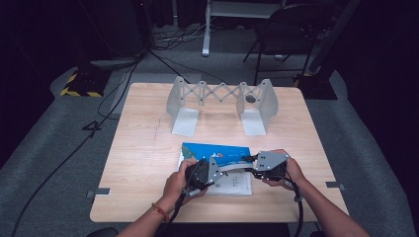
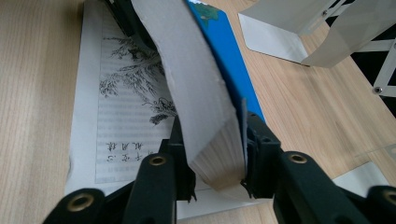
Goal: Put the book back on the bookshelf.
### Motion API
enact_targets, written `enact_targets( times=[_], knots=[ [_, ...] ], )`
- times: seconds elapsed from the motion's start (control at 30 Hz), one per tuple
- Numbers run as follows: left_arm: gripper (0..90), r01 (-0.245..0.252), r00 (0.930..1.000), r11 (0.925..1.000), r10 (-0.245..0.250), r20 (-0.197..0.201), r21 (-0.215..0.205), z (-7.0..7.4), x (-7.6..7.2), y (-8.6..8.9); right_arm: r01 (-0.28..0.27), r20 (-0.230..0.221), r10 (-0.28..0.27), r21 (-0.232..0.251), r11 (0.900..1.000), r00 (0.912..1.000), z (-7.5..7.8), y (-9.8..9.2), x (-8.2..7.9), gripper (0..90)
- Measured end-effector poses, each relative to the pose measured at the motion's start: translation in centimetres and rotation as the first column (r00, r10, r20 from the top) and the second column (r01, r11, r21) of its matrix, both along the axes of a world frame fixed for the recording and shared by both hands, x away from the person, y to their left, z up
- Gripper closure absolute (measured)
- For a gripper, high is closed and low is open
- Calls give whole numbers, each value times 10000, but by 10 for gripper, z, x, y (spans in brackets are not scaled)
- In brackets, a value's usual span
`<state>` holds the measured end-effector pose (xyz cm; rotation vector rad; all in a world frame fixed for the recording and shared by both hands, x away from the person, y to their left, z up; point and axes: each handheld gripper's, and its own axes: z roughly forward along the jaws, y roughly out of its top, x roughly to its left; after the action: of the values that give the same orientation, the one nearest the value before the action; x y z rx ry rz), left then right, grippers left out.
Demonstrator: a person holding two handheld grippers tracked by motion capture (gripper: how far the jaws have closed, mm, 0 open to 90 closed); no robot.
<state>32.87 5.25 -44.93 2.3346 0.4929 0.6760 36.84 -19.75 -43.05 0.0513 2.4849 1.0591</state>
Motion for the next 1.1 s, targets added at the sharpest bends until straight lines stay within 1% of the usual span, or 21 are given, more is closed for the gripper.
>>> enact_targets(
  times=[0.03,0.07,0.1,0.17,0.23,0.27,0.33,0.37,0.43,0.5,0.53,0.6,0.67,0.7,0.73,0.8,0.83,0.9,0.97,1.07,1.1],
  knots=[
    [712,50,10000,9997,-50,-6,-219,0,1,3,116,-53,-115,130,9998,9999,1,0,0,625],
    [718,-17,9999,9989,12,-114,-460,1,2,5,194,-383,-166,740,9971,9991,3,-3,3,559],
    [726,-17,9999,9989,12,-114,-460,1,2,5,194,-383,-166,740,9971,9991,3,-3,3,559],
    [731,-99,9999,9969,97,-36,-778,4,2,11,723,-629,-627,1646,9837,9960,8,-15,8,470],
    [736,-119,9999,9914,113,-60,-1307,7,3,21,960,-727,-835,1898,9771,9938,11,-27,12,454],
    [742,-148,9999,9893,148,-9,-1450,9,3,24,1539,-1096,-1349,1889,9699,9848,5,-41,21,454],
    [743,-286,9996,9807,295,17,-1934,10,4,32,1938,-1917,-1604,1704,9661,9682,-5,-49,31,437],
    [745,-306,9994,9796,335,116,-1985,11,4,34,2112,-2149,-1816,1239,9696,9596,-13,-50,36,435],
    [746,-319,9994,9741,346,81,-2240,12,4,38,2512,-2020,-2374,452,9669,9502,-30,-50,42,441],
    [747,-262,9994,9710,306,148,-2378,13,4,41,2526,-2720,-2332,381,9668,9336,-43,-48,49,444],
    [747,-235,9995,9690,280,149,-2461,13,4,43,2538,-2630,-2409,155,9671,9342,-47,-46,52,444],
    [748,-187,9995,9659,246,195,-2581,14,4,46,2519,-2995,-2249,543,9662,9272,-53,-43,56,453],
    [748,-132,9996,9651,197,221,-2614,15,5,47,2455,-3139,-2153,595,9676,9247,-55,-41,58,447],
    [748,-109,9996,9634,179,235,-2678,15,5,48,2363,-3084,-2089,539,9702,9280,-56,-38,59,441],
    [748,-102,9995,9614,177,248,-2750,14,4,48,2177,-3211,-1857,666,9737,9287,-58,-36,59,443],
    [747,-18,9996,9593,99,271,-2824,14,5,49,2006,-3357,-1438,1410,9695,9309,-56,-36,57,469],
    [747,54,9994,9573,51,354,-2891,14,5,51,2006,-3357,-1438,1410,9695,9309,-56,-36,57,469],
    [748,200,9989,9448,-47,475,-3271,15,6,52,1965,-3460,-1095,2273,9538,9318,-49,-41,54,515],
    [748,387,9986,9272,-223,484,-3726,17,9,50,1921,-3285,-924,2855,9389,9400,-39,-45,52,517],
    [747,754,9971,8911,-636,415,-4475,19,13,44,1885,-2923,-862,3430,9202,9524,-21,-48,47,517],
    [746,975,9951,8800,-924,338,-4648,19,14,40,1822,-2396,-990,3557,9167,9658,-9,-49,43,516]
  ],
)
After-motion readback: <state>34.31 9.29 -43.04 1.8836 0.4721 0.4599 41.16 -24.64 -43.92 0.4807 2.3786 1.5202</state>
